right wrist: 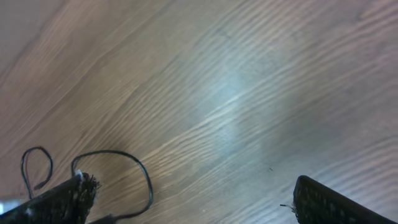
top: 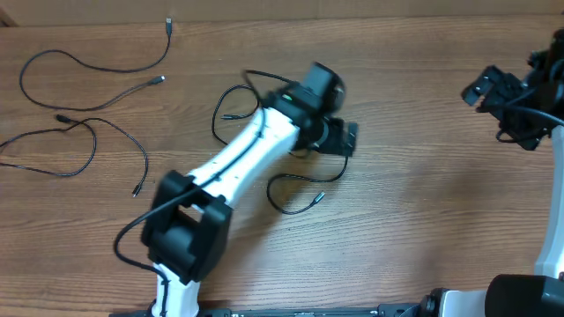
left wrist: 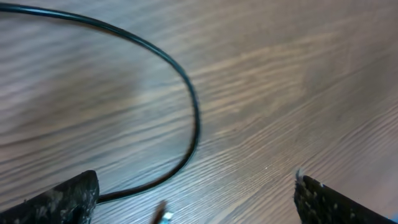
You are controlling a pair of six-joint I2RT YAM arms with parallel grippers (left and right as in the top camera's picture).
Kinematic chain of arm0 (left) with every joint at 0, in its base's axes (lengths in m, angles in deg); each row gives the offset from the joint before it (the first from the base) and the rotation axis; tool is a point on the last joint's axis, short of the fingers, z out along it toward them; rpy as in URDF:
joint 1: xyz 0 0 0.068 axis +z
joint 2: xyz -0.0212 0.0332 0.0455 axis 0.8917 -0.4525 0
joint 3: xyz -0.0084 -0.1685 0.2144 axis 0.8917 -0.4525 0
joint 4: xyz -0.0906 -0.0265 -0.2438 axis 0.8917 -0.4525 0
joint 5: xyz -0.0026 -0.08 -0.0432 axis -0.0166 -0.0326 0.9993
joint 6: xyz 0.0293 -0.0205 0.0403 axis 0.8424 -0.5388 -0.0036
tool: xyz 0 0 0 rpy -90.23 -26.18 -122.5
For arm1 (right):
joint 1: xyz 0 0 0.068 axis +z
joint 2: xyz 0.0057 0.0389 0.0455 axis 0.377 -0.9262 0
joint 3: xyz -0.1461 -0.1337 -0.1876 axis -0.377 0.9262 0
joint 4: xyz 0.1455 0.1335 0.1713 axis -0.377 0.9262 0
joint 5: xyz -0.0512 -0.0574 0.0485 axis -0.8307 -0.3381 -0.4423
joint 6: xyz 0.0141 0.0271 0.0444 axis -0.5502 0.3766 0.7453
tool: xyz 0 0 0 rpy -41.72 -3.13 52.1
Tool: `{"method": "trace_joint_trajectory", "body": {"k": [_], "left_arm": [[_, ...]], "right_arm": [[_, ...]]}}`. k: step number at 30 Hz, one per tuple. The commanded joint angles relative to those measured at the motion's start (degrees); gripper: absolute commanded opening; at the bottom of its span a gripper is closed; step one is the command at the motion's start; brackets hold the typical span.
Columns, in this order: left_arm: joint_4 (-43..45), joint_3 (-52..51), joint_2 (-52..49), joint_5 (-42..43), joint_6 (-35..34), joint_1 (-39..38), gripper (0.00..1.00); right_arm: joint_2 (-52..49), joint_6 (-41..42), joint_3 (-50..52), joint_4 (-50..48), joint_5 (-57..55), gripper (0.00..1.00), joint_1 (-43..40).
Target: Untangle cables
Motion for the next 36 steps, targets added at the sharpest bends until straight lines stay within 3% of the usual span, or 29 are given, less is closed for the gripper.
{"method": "trace_joint_trajectory", "body": {"k": [1,5,14,22,24,27,30,34,36], "left_arm": [[0.8,0.3,-2.3,-12.0,-2.4,-4.0,1.00],[1.0,0.3,-4.0,-17.6,-3.9,-6.2,0.99],[9.1,0.3,-10.1,-17.8,-6.9,-7.1,0.81],[12.2,0.3,-13.0,-17.7,-9.5,-7.8,0.80],[12.2,0.3,-14.6,-17.8,-9.5,-8.2,0.72],[11.4,0.3,-15.7,-18.1,-9.5,-8.6,0.49],[9.6,0.3,-16.7,-20.6,-9.6,-8.6,0.43],[6.8,0.3,-17.4,-23.9,-9.6,-8.6,0.22],[6.6,0.3,-17.4,-24.0,-9.5,-8.6,0.17]], "right_arm": [[-0.1,-0.2,-0.5,0.7,-0.5,1.00,-0.5],[-0.1,-0.2,-0.5,1.1,-0.5,1.00,-0.5],[-0.1,-0.2,-0.5,1.0,-0.3,1.00,-0.5],[-0.1,-0.2,-0.5,1.0,-0.3,1.00,-0.5],[-0.1,-0.2,-0.5,1.0,-0.3,1.00,-0.5],[-0.1,-0.2,-0.5,1.0,-0.3,1.00,-0.5],[-0.1,-0.2,-0.5,1.0,-0.3,1.00,-0.5],[-0.1,-0.2,-0.5,1.0,-0.3,1.00,-0.5],[-0.1,-0.2,-0.5,1.0,-0.3,1.00,-0.5]]}}
